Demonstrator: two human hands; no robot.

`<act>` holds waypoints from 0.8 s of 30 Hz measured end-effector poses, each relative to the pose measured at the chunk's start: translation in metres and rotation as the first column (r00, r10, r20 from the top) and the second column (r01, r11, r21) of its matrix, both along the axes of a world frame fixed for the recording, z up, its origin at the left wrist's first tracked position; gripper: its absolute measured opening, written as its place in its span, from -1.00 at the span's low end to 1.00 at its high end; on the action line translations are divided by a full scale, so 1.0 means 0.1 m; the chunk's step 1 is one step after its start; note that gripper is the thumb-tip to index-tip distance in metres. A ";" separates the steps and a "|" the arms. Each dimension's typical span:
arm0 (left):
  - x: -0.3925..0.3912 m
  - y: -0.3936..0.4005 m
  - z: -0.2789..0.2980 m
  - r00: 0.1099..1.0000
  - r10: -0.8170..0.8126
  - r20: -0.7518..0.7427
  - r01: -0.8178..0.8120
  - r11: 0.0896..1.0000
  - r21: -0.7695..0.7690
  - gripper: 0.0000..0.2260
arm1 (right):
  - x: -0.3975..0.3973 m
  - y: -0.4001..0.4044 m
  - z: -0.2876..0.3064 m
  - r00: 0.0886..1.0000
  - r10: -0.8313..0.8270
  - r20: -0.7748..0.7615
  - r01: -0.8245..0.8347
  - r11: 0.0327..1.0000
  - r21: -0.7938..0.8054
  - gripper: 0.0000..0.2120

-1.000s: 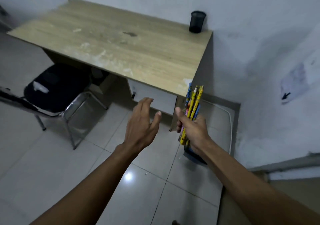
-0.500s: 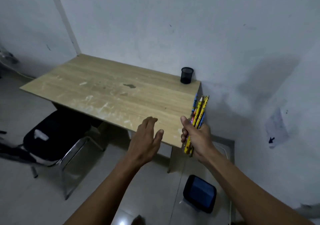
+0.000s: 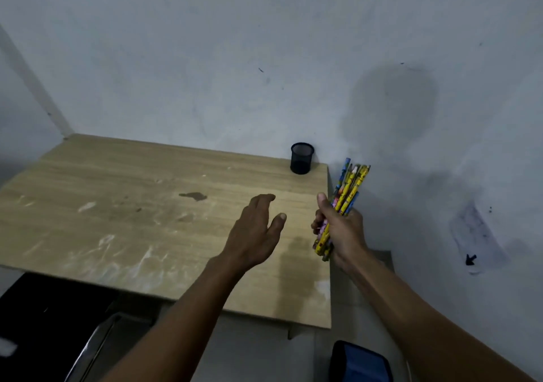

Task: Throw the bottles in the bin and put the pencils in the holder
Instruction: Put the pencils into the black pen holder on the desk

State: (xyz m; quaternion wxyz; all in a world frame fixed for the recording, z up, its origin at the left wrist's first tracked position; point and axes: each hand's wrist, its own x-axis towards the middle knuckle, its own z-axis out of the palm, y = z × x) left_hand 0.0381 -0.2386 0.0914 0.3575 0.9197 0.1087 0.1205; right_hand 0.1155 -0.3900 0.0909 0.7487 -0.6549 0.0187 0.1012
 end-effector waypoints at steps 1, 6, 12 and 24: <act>0.14 0.09 0.00 1.000 -0.009 -0.002 0.009 1.000 -0.003 -0.56 | 0.13 0.08 -0.01 1.000 -0.031 0.005 0.031 0.999 -0.009 -0.72; 0.87 0.50 -0.10 0.999 -0.028 -0.018 0.028 1.000 -0.014 -0.55 | 0.90 0.50 -0.17 0.990 -0.137 -0.016 0.136 0.989 -0.054 -0.68; 1.87 0.92 -0.37 0.993 -0.060 -0.098 0.055 0.997 -0.054 -0.52 | 2.00 1.01 -0.48 0.974 -0.191 -0.120 0.196 0.980 0.033 -0.74; 3.84 1.31 -1.12 0.945 -0.137 -0.296 0.092 0.983 -0.161 -0.20 | 3.96 1.76 -1.21 0.868 -0.478 0.132 0.473 0.878 0.070 -0.71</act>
